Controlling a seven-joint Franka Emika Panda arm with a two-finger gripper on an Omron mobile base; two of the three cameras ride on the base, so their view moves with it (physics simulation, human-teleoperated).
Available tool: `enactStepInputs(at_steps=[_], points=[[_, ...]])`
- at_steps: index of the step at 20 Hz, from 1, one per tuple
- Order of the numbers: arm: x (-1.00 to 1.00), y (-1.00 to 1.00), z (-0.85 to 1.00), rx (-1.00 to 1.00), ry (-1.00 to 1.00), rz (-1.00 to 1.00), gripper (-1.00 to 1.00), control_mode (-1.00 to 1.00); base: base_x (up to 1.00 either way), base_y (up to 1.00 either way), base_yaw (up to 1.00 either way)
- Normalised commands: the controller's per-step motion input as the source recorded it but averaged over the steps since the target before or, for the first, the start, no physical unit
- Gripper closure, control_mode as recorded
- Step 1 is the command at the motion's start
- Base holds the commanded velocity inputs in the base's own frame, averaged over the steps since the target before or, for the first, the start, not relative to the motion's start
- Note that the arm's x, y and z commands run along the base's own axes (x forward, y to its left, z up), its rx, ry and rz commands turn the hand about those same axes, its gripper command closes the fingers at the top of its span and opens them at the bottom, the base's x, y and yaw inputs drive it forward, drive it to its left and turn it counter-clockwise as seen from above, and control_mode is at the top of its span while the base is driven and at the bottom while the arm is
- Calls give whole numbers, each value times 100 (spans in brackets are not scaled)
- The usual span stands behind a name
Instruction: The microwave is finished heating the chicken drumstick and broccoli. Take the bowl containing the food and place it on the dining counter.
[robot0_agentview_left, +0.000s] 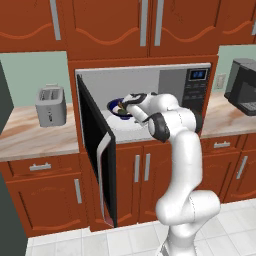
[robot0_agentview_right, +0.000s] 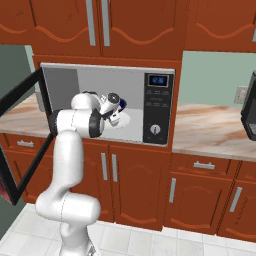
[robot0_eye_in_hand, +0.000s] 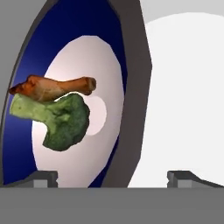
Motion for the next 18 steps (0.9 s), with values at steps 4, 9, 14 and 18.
enactStepInputs(at_steps=[4, 9, 14, 18], points=[[52, 11, -12, 0, 3, -3, -100, -100, 0, 0, 0], [23, 1, -25, 0, 3, 0, 100, -100, 0, 0, 0], [2, 0, 0, 0, 0, 0, 100, -100, 0, 0, 0], [0, 0, 0, 0, 0, 0, 100, -100, 0, 0, 0]])
